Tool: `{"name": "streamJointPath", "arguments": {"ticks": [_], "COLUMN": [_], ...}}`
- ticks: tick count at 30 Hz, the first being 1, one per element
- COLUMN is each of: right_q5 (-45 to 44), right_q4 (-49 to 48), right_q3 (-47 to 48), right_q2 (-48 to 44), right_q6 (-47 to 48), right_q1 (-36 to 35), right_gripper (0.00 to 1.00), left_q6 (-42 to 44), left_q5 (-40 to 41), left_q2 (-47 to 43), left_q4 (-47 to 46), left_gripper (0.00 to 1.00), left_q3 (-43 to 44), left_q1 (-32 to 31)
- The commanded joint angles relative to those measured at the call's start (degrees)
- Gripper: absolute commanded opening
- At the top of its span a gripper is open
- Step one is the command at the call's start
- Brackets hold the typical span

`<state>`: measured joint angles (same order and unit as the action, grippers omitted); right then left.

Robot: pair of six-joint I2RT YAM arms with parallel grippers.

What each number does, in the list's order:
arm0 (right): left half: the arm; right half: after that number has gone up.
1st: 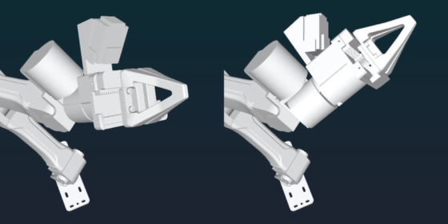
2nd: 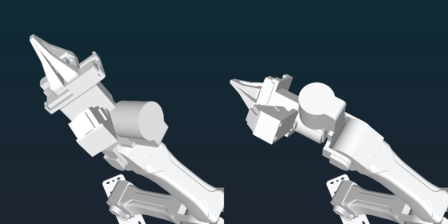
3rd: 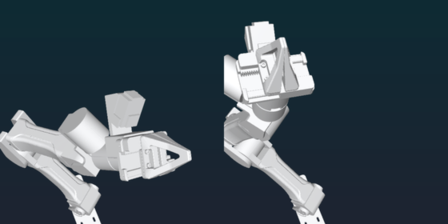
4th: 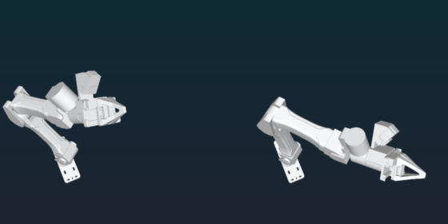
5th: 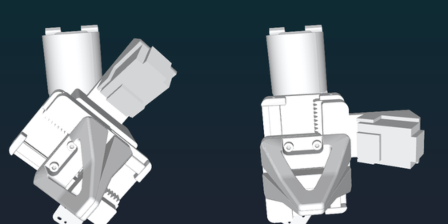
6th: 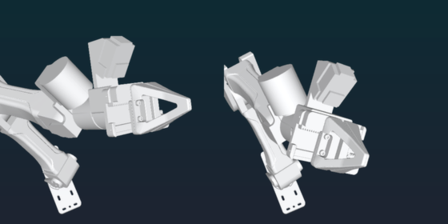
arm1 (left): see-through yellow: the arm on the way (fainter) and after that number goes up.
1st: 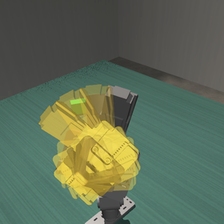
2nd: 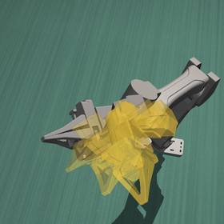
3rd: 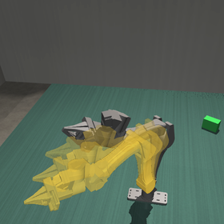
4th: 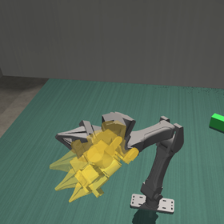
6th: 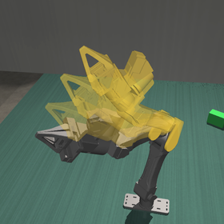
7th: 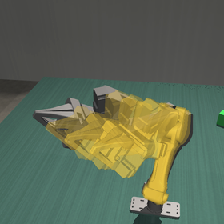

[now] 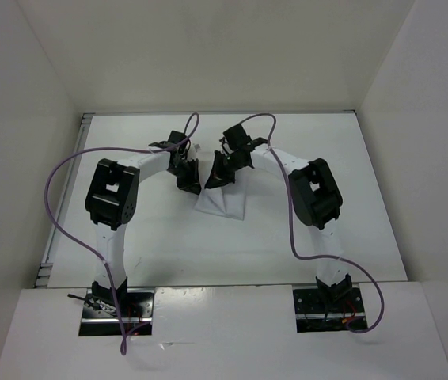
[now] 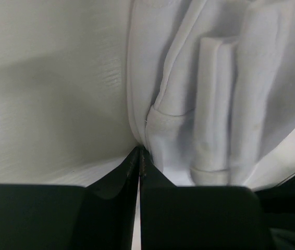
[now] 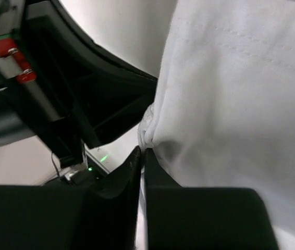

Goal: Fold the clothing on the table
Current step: Fold the skirt

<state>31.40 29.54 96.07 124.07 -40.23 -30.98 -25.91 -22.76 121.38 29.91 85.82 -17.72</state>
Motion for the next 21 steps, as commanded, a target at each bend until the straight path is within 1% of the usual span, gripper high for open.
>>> {"name": "streamJointPath", "arguments": {"ticks": [1,2,4,5,6,7,9,10,11,12,13,14,16,17,21], "right_q5": [3.9,5.4,10.2,11.2,12.3,13.8,12.9,11.9,9.1,8.3,6.8,5.8,3.8,3.8,2.4], "right_q4": [-3.2,-5.9,-9.9,-11.9,-13.9,-13.9,-10.0,-8.5,-6.5,-5.9,-5.9,-4.4,-4.4,-4.4,-6.2], "right_q3": [3.0,2.4,0.6,0.6,0.6,1.7,3.1,3.2,3.2,1.2,-0.3,-3.3,-6.8,-10.0,-15.1], "right_q2": [1.1,1.1,-0.3,-1.4,-3.6,-4.7,-8.5,-9.9,-11.3,-13.7,-14.6,-15.2,-16.3,-16.3,-16.8], "right_q6": [-0.7,-0.7,-3.0,-3.8,-4.3,-4.3,-2.6,-1.2,-0.6,0.0,0.0,0.0,0.0,0.0,-0.7], "right_q1": [-1.1,-1.1,-1.1,-1.1,-1.1,-1.1,-0.3,0.5,1.4,2.0,3.3,3.8,4.5,4.5,3.8], "right_gripper": [0.23,0.29,0.38,0.40,0.40,0.41,0.41,0.40,0.38,0.36,0.26,0.20,0.08,0.07,0.04], "left_q6": [0.1,0.1,0.1,0.1,0.1,0.1,0.7,1.5,2.3,3.1,3.1,3.8,4.5,4.5,4.5], "left_q5": [1.2,1.2,1.2,1.2,1.8,2.4,5.9,6.8,6.9,5.2,3.7,1.3,-1.3,-3.8,-5.7], "left_q2": [-1.0,-1.0,-1.8,-2.9,-3.7,-5.4,-7.7,-10.2,-11.3,-13.3,-14.1,-14.9,-16.1,-16.1,-13.6], "left_q4": [0.5,0.5,0.5,0.5,1.3,2.3,4.6,5.2,5.9,6.6,7.1,7.1,7.1,7.1,6.6], "left_gripper": [0.07,0.07,0.07,0.08,0.12,0.13,0.17,0.18,0.18,0.18,0.18,0.18,0.18,0.18,0.18], "left_q3": [-2.0,-2.0,-2.0,-2.0,-1.2,-0.6,0.8,2.1,2.1,2.9,2.9,2.9,3.4,3.4,5.3], "left_q1": [-0.1,0.4,1.9,2.6,4.2,4.9,6.1,6.1,6.1,5.4,5.4,4.4,2.9,2.3,2.3]}}
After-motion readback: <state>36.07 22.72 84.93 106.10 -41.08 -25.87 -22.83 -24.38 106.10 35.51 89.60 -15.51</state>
